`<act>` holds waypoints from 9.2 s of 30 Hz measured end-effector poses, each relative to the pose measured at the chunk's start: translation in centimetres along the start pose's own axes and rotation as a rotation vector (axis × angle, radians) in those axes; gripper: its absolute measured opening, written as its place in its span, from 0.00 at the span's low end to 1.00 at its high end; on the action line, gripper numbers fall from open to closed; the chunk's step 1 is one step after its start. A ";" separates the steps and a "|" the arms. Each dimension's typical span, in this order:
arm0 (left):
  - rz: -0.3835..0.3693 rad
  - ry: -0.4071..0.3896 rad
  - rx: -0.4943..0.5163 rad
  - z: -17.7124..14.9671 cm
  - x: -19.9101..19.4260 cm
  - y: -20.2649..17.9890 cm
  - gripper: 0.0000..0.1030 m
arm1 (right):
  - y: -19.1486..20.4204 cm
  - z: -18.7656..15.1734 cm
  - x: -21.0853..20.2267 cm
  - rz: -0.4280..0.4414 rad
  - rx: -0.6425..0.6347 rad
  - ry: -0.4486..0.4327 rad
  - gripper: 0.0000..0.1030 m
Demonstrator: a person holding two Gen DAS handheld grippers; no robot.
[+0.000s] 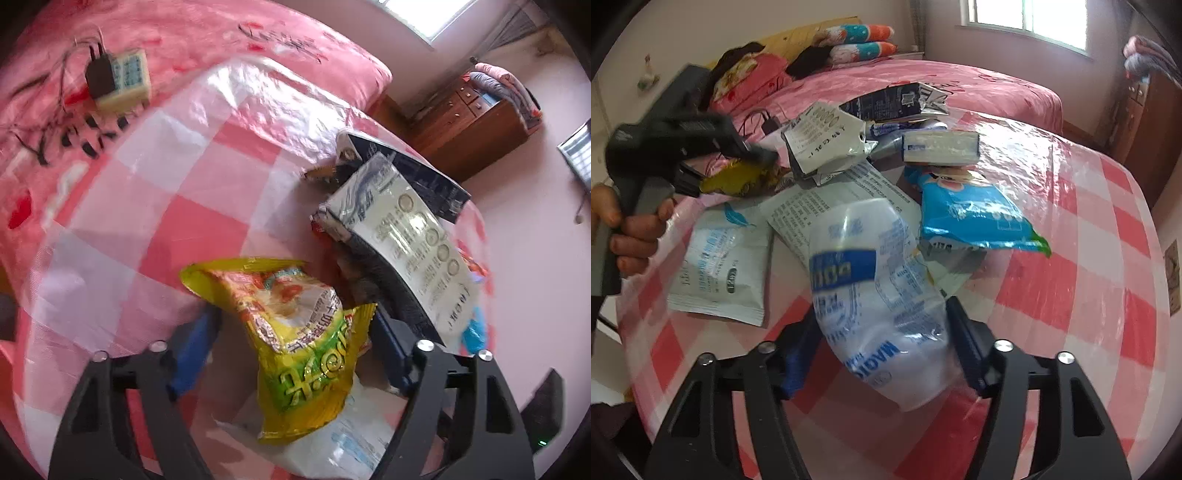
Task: Collect trash
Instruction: 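Grasp the yellow-green snack bag with the left gripper while the right grasps the clear bottle, then carry the yellow-green snack bag with the left gripper to the pink bucket, then release the snack bag into the pink bucket with the left gripper, then grasp the white printed milk-powder bag with the left gripper, then lift the milk-powder bag with the left gripper while the right grasps a white wipes packet, then carry the milk-powder bag to the pink bucket and release it with the left gripper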
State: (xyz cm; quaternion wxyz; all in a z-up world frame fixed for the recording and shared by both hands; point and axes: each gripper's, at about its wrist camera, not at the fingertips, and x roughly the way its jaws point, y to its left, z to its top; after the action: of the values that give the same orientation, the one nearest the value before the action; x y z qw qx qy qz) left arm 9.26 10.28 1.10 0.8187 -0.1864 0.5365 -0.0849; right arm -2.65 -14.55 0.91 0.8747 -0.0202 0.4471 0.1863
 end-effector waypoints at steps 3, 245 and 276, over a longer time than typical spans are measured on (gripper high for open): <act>0.008 -0.006 0.005 -0.3 -0.1 0.0 0.52 | -0.3 -0.4 -0.5 0.017 0.036 -0.004 0.54; 0.055 -0.229 0.197 -15.6 -11.6 7.2 0.61 | 12.9 -0.9 0.3 0.174 0.180 -0.072 0.71; 0.372 -0.193 -0.226 -20.2 -14.6 30.6 0.74 | 32.6 3.4 6.9 0.515 -0.051 0.064 0.83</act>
State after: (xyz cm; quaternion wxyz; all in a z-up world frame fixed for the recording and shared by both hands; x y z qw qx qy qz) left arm -17.01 38.92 -5.80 0.8416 -0.1821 0.4870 0.1464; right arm -7.61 18.54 1.77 0.7830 0.0664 0.4601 0.4133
